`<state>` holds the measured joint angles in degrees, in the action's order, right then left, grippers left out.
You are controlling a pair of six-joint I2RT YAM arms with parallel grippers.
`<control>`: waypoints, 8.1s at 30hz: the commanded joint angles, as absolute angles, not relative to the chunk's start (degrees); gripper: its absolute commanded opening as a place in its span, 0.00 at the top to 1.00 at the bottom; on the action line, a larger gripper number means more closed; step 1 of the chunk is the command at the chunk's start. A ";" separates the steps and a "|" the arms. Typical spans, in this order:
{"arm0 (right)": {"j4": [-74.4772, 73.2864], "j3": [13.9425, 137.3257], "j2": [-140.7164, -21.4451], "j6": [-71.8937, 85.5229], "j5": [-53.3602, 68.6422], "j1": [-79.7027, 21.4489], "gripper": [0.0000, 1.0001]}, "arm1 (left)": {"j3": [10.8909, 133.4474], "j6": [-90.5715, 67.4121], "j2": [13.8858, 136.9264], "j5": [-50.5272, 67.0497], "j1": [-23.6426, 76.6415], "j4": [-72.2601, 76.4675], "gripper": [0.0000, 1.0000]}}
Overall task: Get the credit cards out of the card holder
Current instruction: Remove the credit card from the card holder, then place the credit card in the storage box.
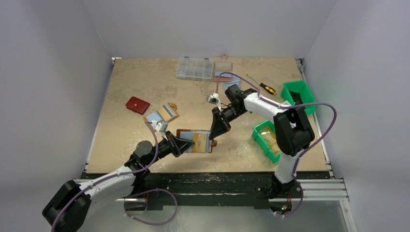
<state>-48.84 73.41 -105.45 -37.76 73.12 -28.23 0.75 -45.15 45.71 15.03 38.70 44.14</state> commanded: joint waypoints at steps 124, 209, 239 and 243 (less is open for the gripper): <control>-50.84 77.32 -118.07 -37.06 62.05 -26.46 0.99 | 13.39 -44.14 48.70 18.74 31.01 8.13 1.00; -48.55 73.46 -98.53 -36.02 77.10 -25.66 1.00 | 15.60 -48.68 63.78 15.75 43.29 52.41 0.94; -80.60 79.18 -81.31 -61.68 37.81 8.18 1.00 | 39.40 -17.04 46.21 -10.49 43.16 -12.63 0.00; -80.57 77.56 -82.15 -61.42 33.76 9.94 1.00 | 39.05 -17.13 45.43 -10.90 43.15 -12.02 0.00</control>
